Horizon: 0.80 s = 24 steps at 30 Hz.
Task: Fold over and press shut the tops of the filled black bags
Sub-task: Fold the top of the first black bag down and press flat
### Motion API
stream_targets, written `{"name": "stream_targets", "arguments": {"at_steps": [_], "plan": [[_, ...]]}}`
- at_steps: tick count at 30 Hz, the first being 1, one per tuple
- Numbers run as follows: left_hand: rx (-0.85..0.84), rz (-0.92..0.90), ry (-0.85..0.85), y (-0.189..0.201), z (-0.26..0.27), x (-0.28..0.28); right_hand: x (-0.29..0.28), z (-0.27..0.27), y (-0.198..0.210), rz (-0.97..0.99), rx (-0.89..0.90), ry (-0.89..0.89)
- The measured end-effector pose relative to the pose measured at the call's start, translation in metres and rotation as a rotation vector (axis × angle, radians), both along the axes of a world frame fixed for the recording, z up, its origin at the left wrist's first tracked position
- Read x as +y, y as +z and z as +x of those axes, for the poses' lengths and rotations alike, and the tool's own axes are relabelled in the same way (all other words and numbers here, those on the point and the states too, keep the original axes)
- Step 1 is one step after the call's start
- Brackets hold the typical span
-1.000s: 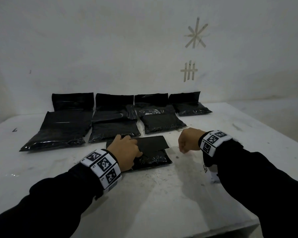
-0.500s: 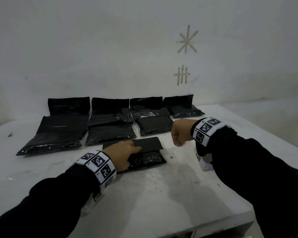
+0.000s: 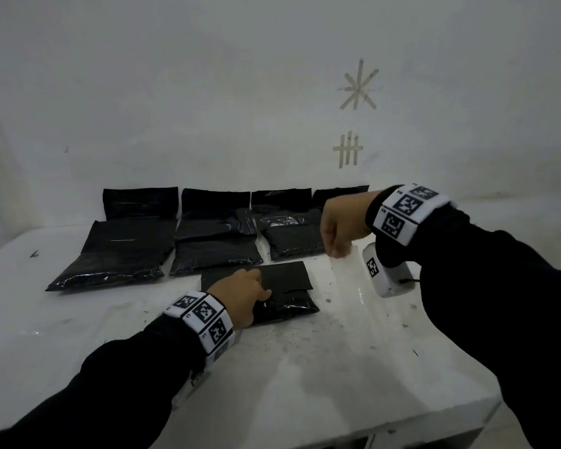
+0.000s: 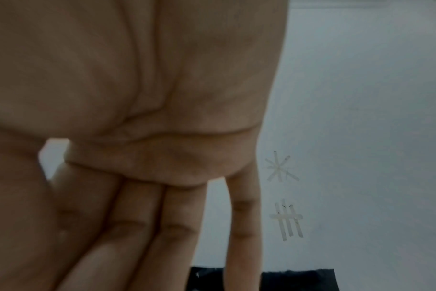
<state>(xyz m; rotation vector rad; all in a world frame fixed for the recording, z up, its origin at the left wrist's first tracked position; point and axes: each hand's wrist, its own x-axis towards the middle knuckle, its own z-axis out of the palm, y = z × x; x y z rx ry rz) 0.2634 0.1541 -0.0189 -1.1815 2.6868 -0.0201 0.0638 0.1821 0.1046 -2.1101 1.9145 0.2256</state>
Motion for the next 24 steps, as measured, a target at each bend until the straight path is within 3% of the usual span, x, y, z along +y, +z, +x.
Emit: {"name": "stream_targets", "arguments": {"at_steps": [6,8,11,13,19,24], "plan": [[0.181,0.181,0.148,0.014,0.002,0.008,0.002,0.014,0.025,-0.099,-0.188,-0.033],[0.336,0.285,0.233,0.016,0.007,0.007,-0.003,0.015,0.023,-0.126,-0.256,-0.038],[0.735,0.612,0.424,0.013,0.013,0.005,-0.008,0.015,0.021,-0.177,-0.4,-0.074],[0.846,0.681,0.45,0.015,0.011,0.006,-0.008,0.014,0.021,-0.185,-0.504,-0.094],[0.869,0.777,0.467,0.015,0.016,-0.001,-0.006,0.011,0.011,-0.276,-0.705,-0.172],[0.876,0.733,0.337,0.002,0.025,-0.013,-0.004,0.009,-0.006,-0.344,-0.845,-0.235]]}}
